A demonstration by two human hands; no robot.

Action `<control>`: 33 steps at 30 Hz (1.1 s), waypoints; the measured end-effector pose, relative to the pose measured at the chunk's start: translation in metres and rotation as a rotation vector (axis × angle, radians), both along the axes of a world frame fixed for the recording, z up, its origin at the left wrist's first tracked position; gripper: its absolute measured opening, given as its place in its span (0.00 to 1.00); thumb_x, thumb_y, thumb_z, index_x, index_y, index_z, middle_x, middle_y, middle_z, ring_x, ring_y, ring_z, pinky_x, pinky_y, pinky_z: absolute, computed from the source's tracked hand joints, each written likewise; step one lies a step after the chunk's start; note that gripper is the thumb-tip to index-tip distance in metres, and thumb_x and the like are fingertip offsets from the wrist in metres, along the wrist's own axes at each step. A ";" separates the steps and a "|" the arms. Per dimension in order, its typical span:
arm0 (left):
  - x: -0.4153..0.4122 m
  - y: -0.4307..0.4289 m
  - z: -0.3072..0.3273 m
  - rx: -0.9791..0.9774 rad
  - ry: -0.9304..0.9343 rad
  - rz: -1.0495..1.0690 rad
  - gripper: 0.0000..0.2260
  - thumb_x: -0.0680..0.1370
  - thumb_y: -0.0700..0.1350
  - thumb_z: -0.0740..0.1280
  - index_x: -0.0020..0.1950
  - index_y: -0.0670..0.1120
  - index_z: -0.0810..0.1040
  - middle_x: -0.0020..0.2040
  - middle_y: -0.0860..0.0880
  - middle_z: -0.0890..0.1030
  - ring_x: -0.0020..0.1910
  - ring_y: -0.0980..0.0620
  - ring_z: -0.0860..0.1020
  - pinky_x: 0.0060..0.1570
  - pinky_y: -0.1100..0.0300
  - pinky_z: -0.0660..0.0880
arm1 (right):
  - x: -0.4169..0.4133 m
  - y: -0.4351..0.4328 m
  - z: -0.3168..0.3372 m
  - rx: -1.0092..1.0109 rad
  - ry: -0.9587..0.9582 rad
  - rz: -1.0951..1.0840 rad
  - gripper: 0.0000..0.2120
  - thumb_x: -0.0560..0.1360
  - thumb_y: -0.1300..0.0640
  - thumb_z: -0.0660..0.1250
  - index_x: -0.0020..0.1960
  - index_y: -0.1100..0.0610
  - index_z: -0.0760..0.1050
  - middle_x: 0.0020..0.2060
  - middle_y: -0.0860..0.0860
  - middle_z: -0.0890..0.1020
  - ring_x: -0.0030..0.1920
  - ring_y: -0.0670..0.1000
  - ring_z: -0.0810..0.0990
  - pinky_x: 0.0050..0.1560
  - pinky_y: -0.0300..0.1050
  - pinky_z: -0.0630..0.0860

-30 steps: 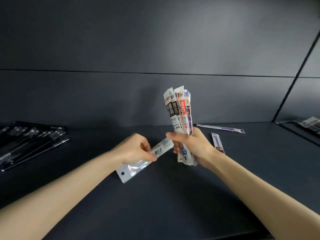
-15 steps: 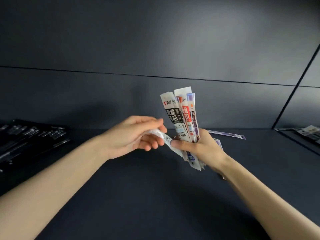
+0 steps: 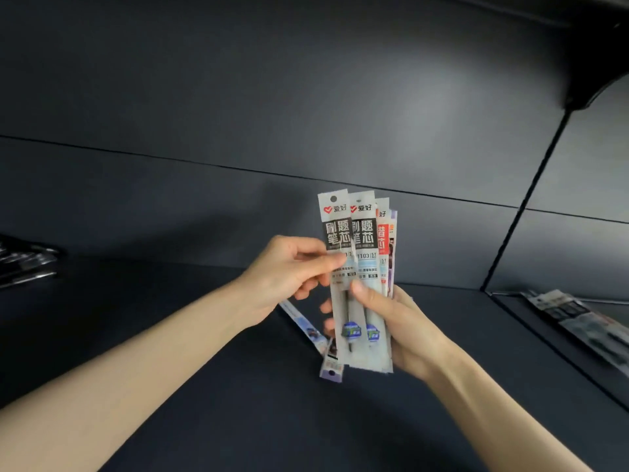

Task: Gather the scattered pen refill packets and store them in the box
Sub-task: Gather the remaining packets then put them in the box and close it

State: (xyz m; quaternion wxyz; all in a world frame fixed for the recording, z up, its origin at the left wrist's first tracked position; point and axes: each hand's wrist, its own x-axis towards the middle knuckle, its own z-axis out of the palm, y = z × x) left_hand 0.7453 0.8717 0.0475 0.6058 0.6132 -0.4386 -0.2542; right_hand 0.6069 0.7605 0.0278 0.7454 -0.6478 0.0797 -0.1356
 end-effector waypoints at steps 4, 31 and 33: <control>-0.039 -0.034 -0.009 0.014 -0.087 0.156 0.09 0.71 0.49 0.73 0.43 0.42 0.82 0.32 0.51 0.78 0.28 0.59 0.71 0.28 0.65 0.68 | -0.027 -0.039 -0.002 -0.100 0.034 -0.045 0.08 0.66 0.64 0.72 0.43 0.55 0.81 0.33 0.54 0.81 0.33 0.52 0.80 0.43 0.51 0.80; -0.042 -0.047 -0.042 0.598 -0.447 0.259 0.08 0.69 0.41 0.73 0.31 0.48 0.77 0.21 0.56 0.72 0.21 0.58 0.69 0.23 0.66 0.64 | -0.037 -0.104 -0.021 -0.400 -0.093 -0.221 0.03 0.72 0.63 0.72 0.43 0.56 0.81 0.37 0.51 0.83 0.37 0.47 0.81 0.42 0.40 0.78; -0.047 -0.048 -0.028 0.658 -0.557 0.136 0.07 0.71 0.44 0.71 0.33 0.52 0.79 0.23 0.54 0.70 0.21 0.56 0.65 0.24 0.64 0.60 | -0.037 -0.106 -0.017 -0.457 -0.115 -0.185 0.09 0.71 0.63 0.73 0.50 0.55 0.82 0.47 0.50 0.85 0.46 0.44 0.83 0.46 0.37 0.78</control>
